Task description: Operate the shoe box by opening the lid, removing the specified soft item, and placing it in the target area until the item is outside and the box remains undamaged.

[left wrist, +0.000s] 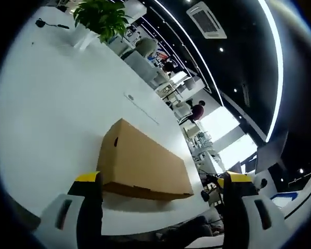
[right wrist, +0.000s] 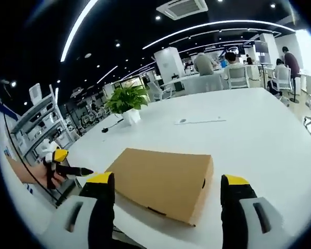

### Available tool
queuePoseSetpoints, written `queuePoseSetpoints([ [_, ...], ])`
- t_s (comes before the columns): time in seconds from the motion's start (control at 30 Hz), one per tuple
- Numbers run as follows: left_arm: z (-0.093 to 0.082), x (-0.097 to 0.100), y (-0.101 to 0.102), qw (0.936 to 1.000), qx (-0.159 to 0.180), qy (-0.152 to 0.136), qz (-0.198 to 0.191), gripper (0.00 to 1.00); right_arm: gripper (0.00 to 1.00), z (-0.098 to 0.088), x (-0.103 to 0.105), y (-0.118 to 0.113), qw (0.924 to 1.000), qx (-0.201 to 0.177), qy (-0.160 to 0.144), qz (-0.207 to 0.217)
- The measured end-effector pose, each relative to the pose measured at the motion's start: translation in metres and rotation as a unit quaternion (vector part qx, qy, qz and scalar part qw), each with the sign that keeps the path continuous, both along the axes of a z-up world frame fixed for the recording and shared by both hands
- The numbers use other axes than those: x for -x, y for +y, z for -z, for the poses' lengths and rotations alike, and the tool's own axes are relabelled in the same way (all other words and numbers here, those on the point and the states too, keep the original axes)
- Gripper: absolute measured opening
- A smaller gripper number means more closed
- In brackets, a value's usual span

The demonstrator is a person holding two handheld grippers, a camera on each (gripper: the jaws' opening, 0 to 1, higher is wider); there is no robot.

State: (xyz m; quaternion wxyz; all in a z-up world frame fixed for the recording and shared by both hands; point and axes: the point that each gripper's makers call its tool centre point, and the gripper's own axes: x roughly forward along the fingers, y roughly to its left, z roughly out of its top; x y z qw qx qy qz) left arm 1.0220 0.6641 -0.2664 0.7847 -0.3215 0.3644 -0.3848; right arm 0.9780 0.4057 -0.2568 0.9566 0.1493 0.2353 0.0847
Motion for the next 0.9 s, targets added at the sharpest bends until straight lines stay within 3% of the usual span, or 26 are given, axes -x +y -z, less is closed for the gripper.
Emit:
queuePoseSetpoints([
  [0.3, 0.005, -0.008, 0.005, 0.9998, 0.001, 0.017, -0.012, 0.99, 0.78, 0.0, -0.004, -0.004, 1.0, 0.007, 0.0, 0.001],
  [0.77, 0.023, -0.022, 0.023, 0.999, -0.04, 0.014, -0.016, 0.99, 0.73, 0.014, 0.005, 0.011, 0.9997, -0.006, 0.025, -0.005],
  [0.9, 0.038, -0.021, 0.025, 0.998, -0.06, 0.02, -0.006, 0.99, 0.74, 0.014, 0.005, 0.011, 0.9995, -0.017, 0.028, -0.004],
])
